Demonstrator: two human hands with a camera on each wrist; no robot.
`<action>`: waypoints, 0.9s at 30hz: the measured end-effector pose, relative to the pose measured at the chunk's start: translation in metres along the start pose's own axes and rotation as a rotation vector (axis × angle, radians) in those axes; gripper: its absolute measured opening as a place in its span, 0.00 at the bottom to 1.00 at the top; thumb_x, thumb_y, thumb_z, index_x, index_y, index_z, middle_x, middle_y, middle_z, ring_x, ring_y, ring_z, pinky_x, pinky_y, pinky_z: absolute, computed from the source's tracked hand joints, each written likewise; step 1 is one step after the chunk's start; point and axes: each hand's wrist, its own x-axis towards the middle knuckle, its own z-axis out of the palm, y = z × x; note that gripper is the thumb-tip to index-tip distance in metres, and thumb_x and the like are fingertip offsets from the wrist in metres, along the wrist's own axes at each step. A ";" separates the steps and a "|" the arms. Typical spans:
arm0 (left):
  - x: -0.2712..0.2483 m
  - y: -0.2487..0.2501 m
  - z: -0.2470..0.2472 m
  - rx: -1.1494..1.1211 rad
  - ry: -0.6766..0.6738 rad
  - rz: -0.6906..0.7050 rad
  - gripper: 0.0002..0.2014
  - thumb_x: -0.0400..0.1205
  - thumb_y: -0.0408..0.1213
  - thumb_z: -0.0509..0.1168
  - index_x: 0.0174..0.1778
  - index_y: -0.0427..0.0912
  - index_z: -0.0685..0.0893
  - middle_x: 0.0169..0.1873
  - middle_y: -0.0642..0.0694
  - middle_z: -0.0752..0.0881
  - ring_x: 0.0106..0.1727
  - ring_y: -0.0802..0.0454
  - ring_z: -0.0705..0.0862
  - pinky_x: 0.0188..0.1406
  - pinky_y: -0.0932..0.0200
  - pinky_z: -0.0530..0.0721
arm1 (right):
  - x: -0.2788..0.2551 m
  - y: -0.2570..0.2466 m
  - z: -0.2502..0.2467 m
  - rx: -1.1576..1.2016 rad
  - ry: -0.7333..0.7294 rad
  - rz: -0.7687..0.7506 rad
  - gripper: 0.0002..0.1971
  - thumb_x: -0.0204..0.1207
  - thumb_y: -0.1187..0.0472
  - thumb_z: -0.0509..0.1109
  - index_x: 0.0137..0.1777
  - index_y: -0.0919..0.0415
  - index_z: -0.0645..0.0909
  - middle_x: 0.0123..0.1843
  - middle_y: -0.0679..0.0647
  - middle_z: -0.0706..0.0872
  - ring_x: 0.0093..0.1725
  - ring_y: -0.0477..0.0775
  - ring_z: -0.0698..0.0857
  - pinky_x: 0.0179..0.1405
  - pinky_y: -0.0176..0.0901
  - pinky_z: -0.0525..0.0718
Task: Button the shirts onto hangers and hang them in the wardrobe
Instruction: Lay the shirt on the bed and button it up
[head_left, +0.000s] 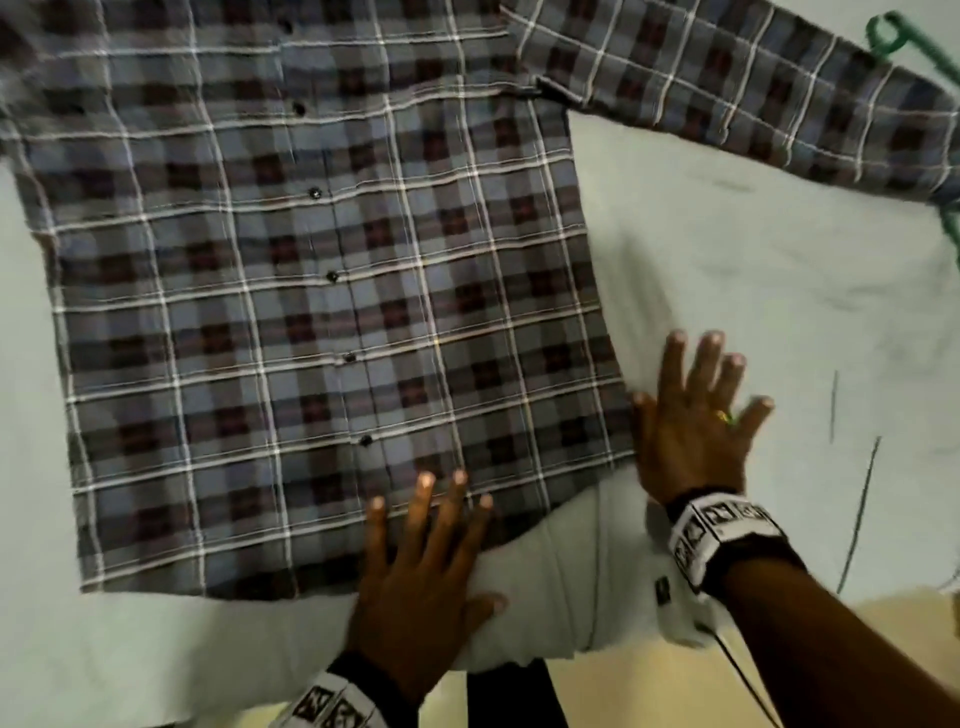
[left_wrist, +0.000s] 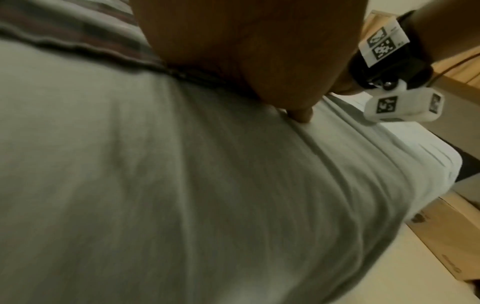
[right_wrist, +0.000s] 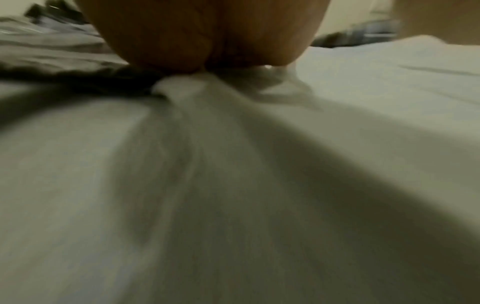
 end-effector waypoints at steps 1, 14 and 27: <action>-0.007 0.003 0.004 0.001 -0.004 0.024 0.48 0.75 0.73 0.59 0.88 0.48 0.63 0.87 0.38 0.62 0.86 0.30 0.59 0.78 0.16 0.53 | -0.011 0.009 0.001 0.018 -0.047 0.057 0.33 0.88 0.40 0.40 0.88 0.47 0.31 0.89 0.57 0.32 0.88 0.66 0.41 0.77 0.85 0.49; 0.039 -0.042 -0.066 -0.267 0.358 -0.296 0.34 0.80 0.58 0.66 0.83 0.51 0.71 0.86 0.42 0.63 0.88 0.40 0.60 0.76 0.19 0.60 | 0.156 -0.140 -0.115 -0.414 0.143 -1.066 0.39 0.81 0.30 0.46 0.89 0.42 0.40 0.91 0.54 0.44 0.88 0.66 0.47 0.80 0.79 0.43; -0.016 -0.082 -0.005 -0.149 0.153 -0.576 0.41 0.83 0.69 0.45 0.89 0.52 0.57 0.90 0.44 0.52 0.89 0.39 0.54 0.79 0.19 0.53 | -0.003 -0.115 -0.020 -0.397 -0.048 -1.312 0.43 0.78 0.30 0.61 0.88 0.39 0.48 0.90 0.62 0.43 0.87 0.75 0.44 0.76 0.87 0.52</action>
